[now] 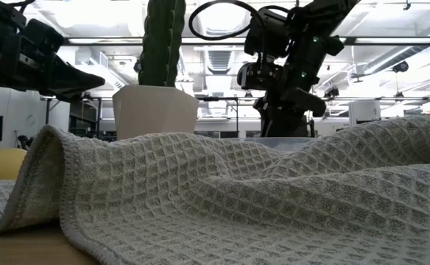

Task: Pick and placing Produce into tupperware
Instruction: Put the cherry into the transparent bin

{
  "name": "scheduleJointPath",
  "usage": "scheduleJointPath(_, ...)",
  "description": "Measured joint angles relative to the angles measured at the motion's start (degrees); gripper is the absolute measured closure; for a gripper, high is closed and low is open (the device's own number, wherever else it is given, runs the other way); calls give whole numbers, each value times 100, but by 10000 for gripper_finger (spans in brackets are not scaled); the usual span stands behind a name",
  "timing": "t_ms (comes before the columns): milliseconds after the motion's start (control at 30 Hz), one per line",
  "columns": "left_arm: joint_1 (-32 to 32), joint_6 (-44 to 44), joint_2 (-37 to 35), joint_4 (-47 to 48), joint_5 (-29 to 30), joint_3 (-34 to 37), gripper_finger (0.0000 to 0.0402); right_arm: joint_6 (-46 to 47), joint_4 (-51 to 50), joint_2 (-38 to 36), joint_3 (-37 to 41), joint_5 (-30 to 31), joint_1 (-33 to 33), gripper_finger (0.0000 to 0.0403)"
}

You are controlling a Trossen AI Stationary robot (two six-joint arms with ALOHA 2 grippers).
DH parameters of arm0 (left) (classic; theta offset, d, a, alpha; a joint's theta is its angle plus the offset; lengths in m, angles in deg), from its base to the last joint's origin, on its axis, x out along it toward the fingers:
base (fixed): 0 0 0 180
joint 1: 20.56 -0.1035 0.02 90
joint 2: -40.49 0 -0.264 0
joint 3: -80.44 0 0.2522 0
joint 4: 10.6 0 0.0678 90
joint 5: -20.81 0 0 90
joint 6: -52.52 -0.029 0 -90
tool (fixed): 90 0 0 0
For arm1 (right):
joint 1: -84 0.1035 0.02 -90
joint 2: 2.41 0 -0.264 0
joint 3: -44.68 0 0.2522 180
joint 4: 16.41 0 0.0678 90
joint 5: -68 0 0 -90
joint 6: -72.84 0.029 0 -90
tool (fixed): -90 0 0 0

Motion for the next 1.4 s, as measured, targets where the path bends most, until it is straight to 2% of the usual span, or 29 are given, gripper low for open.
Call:
scheduleJointPath(400, 2, 0, 0, -2, 0, 0, 402, -285, -163, -274, -460, 26, -54, 321)
scheduleJointPath(633, 1, 0, 13, -4, 0, 0, 402, -492, -1423, -697, -757, 1271, -84, 314)
scheduleJointPath(900, 2, -13, 28, -8, 27, 0, 402, 221, -2369, -1599, -482, 1338, -143, 303)
scheduleJointPath(1167, 1, -20, 33, -4, 58, 0, 402, 786, -2304, -2445, 220, 1344, -143, 293)
scheduleJointPath(1267, 2, -23, 33, -4, 185, 0, 402, 658, -1840, -2662, 481, 1346, -145, 289)
scheduleJointPath(1400, 2, -24, 33, -4, 300, 0, 402, 286, -729, -2740, 844, 1330, -145, 286)
